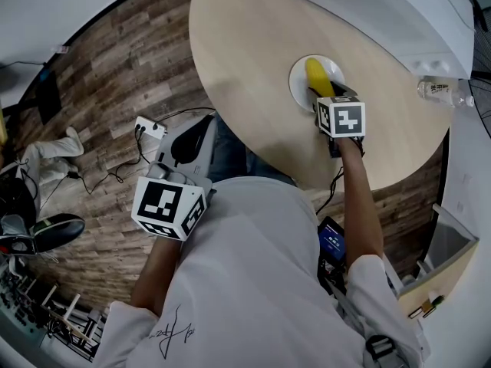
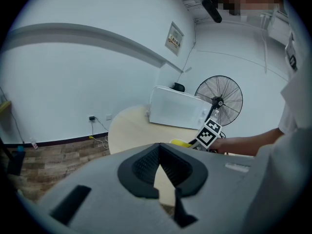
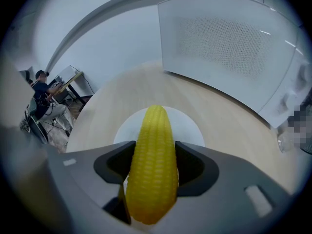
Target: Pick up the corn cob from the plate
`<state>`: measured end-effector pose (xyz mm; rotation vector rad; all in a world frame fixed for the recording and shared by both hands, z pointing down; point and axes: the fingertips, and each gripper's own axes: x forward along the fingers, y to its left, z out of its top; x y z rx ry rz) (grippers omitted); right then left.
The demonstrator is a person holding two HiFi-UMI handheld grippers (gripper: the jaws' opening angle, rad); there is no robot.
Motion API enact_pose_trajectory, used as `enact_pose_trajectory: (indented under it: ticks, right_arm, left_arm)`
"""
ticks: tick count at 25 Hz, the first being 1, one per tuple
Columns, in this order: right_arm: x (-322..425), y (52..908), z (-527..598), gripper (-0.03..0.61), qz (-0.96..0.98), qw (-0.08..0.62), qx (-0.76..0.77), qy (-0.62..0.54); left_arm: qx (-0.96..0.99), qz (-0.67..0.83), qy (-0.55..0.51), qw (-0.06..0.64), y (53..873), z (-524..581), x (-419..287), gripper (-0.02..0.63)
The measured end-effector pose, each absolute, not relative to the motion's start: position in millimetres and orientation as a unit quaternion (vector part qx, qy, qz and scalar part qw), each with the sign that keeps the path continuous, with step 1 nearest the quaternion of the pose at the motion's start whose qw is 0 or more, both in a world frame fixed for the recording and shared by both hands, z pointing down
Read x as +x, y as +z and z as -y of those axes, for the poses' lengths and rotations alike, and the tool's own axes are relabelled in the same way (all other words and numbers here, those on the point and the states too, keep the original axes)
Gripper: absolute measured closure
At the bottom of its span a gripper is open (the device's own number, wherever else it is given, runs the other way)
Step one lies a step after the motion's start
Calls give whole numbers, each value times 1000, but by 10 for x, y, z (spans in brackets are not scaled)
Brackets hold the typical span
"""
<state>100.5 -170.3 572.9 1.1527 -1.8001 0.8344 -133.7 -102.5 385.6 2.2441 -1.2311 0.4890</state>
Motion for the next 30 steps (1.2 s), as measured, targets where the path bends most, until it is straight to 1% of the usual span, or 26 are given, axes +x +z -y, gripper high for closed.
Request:
enact_pose_trajectory:
  ticks: [30]
  right_arm:
    - [1117, 5569, 1641, 310, 724, 378, 466, 339]
  left_arm:
    - [838, 450, 175, 256, 3784, 958, -1173, 621]
